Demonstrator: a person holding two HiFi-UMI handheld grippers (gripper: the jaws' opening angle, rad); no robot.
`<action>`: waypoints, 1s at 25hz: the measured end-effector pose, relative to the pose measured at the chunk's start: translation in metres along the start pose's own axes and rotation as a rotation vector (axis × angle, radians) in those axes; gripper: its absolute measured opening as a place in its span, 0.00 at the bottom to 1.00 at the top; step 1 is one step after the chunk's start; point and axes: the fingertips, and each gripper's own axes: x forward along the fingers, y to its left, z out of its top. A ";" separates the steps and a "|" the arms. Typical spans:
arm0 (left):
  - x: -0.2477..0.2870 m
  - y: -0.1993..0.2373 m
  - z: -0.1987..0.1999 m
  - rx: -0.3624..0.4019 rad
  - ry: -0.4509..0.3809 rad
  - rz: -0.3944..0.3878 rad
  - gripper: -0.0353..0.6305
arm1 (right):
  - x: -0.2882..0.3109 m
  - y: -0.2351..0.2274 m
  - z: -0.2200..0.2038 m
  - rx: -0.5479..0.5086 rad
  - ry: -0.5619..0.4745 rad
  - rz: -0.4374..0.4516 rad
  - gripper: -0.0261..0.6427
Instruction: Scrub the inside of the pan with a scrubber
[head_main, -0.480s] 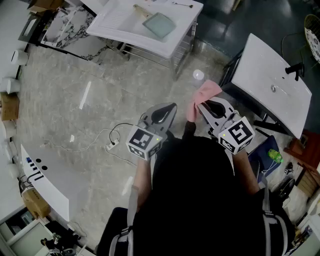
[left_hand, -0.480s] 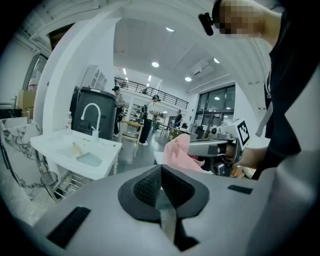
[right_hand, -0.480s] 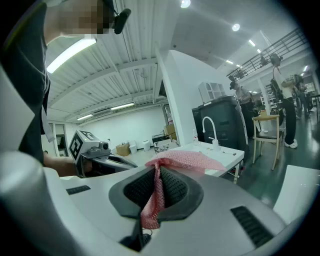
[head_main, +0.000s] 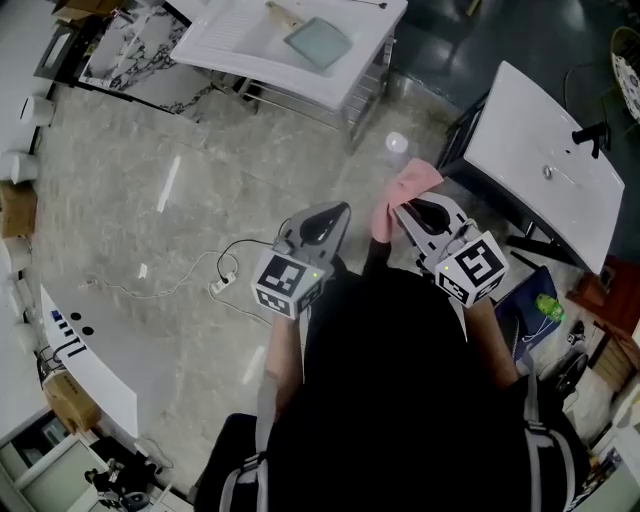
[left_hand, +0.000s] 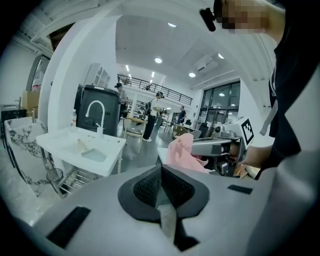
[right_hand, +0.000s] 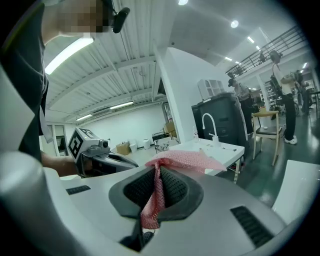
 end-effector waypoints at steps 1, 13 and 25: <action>-0.001 0.001 -0.001 -0.004 0.006 0.007 0.10 | 0.001 0.000 -0.002 0.021 0.003 -0.003 0.09; -0.028 0.064 0.002 -0.014 -0.005 0.035 0.10 | 0.062 0.005 0.005 0.161 -0.029 -0.045 0.10; -0.080 0.206 0.041 0.097 -0.002 -0.066 0.10 | 0.208 0.037 0.058 0.066 -0.051 -0.145 0.09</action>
